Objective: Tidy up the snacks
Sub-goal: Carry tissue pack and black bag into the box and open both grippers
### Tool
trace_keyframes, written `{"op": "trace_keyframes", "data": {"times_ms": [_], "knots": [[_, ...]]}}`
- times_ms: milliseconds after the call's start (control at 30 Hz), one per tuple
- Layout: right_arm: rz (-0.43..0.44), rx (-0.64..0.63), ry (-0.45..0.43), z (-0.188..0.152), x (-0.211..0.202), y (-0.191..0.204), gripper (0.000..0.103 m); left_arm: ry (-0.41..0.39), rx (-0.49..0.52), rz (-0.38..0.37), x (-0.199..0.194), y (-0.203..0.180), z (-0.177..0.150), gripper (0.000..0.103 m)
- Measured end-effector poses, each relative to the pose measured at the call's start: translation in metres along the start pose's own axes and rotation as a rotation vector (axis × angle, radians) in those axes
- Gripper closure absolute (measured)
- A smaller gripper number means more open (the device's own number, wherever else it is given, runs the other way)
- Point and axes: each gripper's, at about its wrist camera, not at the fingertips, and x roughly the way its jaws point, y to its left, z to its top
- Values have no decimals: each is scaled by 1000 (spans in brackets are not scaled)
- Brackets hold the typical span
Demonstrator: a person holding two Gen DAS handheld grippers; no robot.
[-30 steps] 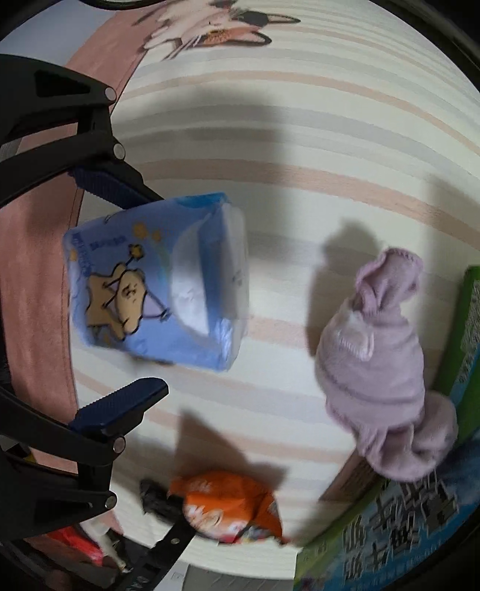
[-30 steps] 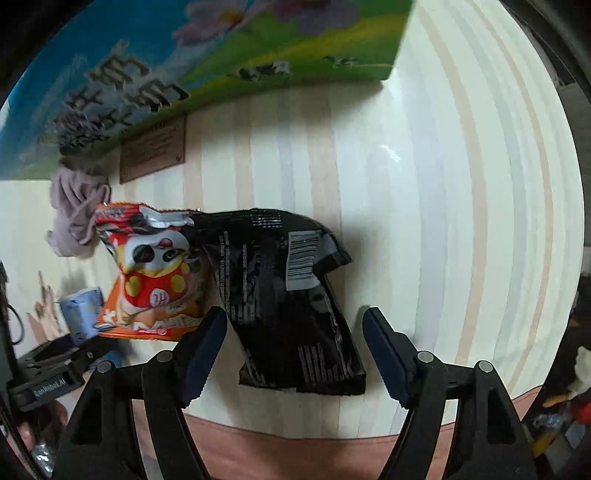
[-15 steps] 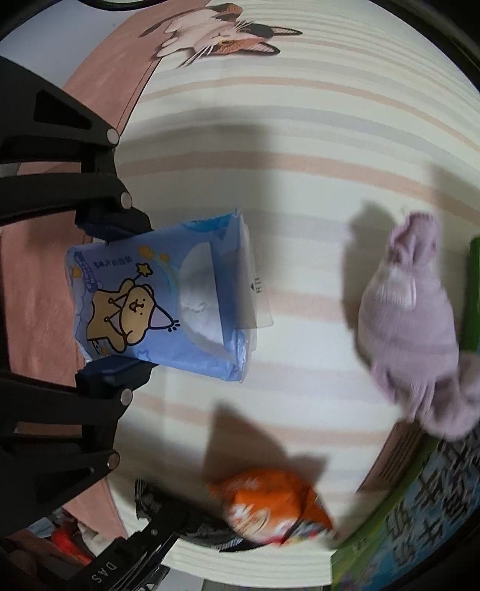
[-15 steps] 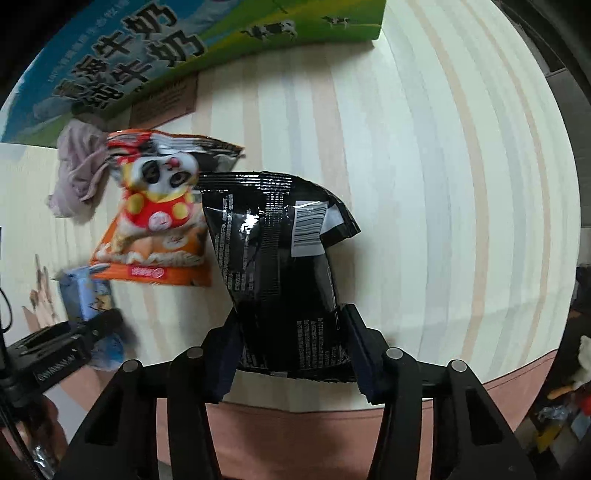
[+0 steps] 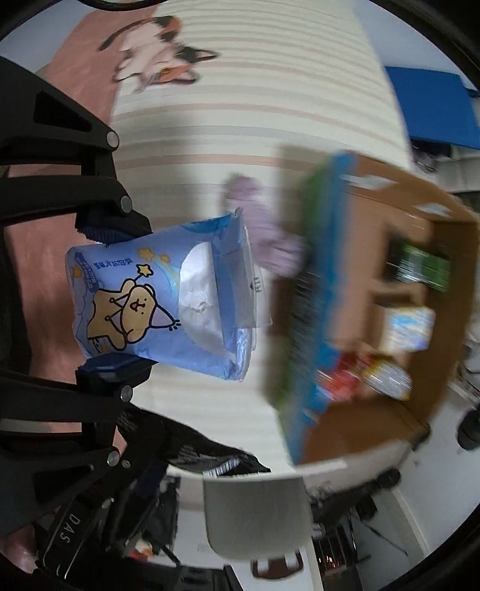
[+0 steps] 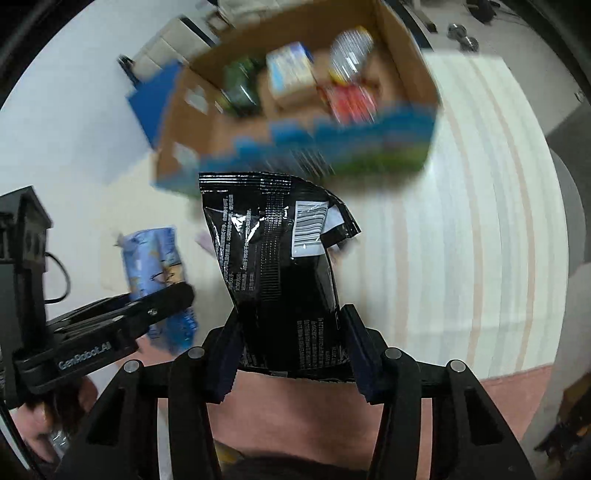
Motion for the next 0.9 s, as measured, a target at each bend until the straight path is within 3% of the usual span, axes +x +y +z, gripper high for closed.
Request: {"op": "trace_keyframes", "data": {"times_ms": [100, 233, 333, 433, 667, 900], "knots": [[16, -21, -51, 34, -20, 21, 50, -45, 20, 1, -19, -13, 40, 58], [5, -31, -98, 109, -35, 44, 50, -71, 24, 42, -18, -17, 98, 58], [-20, -6, -72, 158, -13, 46, 50, -15, 4, 60, -2, -10, 141, 58], [-53, 18, -23, 195, 6, 44, 50, 100, -39, 57, 34, 1, 176, 58], [-122, 45, 98, 227, 71, 38, 50, 237, -58, 97, 87, 11, 207, 58], [-96, 88, 200, 224, 107, 31, 50, 346, -63, 66, 133, 13, 212, 58]]}}
